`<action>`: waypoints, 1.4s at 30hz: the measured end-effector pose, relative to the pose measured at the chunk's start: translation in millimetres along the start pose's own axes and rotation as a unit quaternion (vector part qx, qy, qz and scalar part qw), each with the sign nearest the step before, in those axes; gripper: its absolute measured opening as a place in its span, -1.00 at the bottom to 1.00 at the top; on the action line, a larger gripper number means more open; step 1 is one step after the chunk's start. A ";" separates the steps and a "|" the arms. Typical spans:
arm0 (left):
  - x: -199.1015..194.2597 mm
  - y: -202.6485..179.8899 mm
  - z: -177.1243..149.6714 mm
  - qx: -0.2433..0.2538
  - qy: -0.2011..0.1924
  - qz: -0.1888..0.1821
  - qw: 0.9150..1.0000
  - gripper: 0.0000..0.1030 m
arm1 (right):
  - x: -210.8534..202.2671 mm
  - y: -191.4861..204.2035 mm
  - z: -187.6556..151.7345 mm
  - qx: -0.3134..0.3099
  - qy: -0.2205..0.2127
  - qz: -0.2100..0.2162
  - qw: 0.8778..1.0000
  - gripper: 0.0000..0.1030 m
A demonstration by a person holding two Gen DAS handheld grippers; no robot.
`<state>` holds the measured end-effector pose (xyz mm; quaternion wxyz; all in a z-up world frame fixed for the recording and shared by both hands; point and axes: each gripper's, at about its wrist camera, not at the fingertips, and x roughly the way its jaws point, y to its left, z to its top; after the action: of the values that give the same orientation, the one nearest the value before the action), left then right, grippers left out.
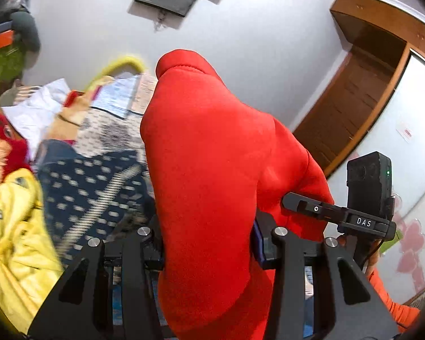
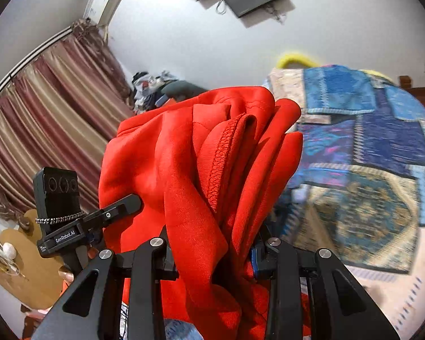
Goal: Fold large clothes
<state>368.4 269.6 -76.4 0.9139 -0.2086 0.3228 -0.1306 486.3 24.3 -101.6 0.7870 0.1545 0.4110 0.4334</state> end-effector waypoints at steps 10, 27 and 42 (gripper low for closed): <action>13.4 135.7 -0.2 -0.069 0.023 0.031 0.997 -0.16 | 150.7 9.5 0.4 0.015 0.061 0.008 0.998 -0.40; 54.6 218.3 -36.7 -0.159 0.062 0.037 0.985 0.75 | 217.4 -41.0 -11.7 -0.011 0.126 -0.063 0.990 0.51; 31.0 108.2 -72.4 0.083 0.104 0.205 0.970 0.99 | 191.2 -8.9 -32.4 -0.071 0.139 -0.101 0.983 0.56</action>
<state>356.5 331.6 -194.3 0.8967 -0.0467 0.4400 0.0121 520.7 170.2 -225.0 0.7709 -0.0054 0.4980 0.3971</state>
